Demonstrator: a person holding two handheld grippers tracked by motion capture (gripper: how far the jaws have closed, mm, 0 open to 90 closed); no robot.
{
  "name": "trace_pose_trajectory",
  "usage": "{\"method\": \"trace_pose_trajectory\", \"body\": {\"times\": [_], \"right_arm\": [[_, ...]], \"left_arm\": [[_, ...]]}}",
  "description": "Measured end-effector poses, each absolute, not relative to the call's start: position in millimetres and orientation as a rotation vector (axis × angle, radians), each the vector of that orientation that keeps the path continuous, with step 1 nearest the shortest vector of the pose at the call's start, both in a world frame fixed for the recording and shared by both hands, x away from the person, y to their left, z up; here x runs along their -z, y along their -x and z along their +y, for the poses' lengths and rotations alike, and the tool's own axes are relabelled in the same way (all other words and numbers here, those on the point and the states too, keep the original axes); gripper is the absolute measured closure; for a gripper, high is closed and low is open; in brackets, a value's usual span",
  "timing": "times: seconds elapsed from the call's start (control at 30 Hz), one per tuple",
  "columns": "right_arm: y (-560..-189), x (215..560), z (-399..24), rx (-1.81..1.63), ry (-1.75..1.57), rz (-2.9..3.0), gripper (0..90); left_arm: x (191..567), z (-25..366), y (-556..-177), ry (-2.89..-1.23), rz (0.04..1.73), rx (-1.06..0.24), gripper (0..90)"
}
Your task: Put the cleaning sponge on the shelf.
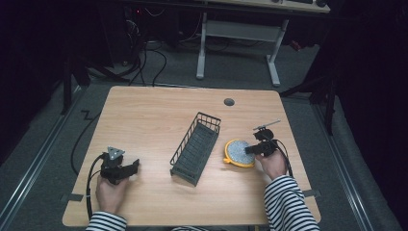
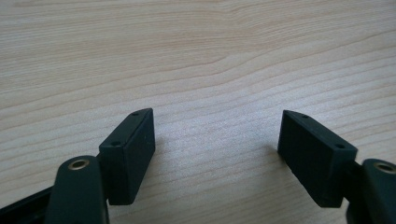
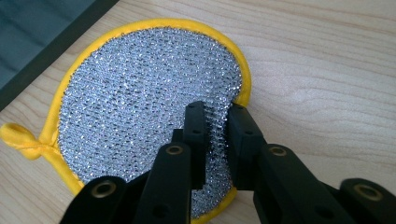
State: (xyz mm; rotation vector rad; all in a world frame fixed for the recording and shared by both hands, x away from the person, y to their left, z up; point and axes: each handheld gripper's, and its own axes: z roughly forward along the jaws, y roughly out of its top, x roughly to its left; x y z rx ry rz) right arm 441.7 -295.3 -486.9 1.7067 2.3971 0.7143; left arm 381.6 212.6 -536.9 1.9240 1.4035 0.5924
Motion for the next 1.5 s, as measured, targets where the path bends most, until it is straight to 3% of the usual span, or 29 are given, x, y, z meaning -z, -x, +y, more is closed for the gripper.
{"method": "trace_pose_trajectory", "body": {"times": [0.23,0.67,1.5], "right_arm": [[-440,481,-298,-0.730,-1.671,2.395,86.4],[-433,469,-302,-0.730,-1.643,2.392,87.0],[-435,392,-292,-0.793,-1.471,2.369,86.9]], "left_arm": [[537,212,-382,-1.926,1.404,-0.595,27.9],[537,212,-382,-1.929,1.403,-0.597,27.9],[537,212,-382,-1.930,1.402,-0.598,27.9]]}}
